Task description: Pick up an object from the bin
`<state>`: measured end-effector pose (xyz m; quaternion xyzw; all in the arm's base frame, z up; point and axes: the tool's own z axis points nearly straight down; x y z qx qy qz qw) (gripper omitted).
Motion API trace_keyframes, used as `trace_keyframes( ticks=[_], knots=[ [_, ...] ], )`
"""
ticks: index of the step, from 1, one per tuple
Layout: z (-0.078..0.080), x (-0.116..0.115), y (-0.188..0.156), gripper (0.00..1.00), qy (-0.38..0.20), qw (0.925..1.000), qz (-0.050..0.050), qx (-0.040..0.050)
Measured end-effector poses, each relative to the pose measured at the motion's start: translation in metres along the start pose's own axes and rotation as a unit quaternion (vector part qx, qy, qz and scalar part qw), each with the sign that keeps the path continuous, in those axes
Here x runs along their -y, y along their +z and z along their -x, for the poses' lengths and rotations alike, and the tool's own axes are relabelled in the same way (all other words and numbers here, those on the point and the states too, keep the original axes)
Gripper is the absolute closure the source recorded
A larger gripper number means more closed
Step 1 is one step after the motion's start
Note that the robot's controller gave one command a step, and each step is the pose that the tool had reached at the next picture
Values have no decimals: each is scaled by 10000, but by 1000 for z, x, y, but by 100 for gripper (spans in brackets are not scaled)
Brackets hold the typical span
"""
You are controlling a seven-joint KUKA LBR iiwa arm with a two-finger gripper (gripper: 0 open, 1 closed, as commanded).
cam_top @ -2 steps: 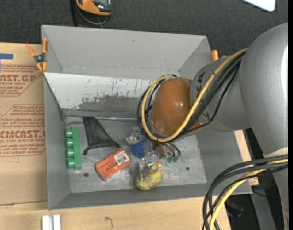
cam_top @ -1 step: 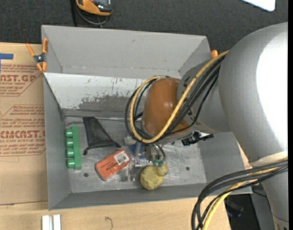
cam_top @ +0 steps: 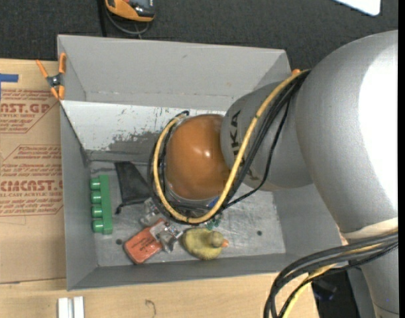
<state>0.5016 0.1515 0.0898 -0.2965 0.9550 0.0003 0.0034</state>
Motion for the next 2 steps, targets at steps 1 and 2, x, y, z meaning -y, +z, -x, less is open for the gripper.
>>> trace_keyframes(
  ticks=[1, 2],
  knots=[
    [0, 0, 0, 100, 7, 10000, 2, -2],
    [7, -14, -127, 100, -194, 9998, 11, -22]
  ],
)
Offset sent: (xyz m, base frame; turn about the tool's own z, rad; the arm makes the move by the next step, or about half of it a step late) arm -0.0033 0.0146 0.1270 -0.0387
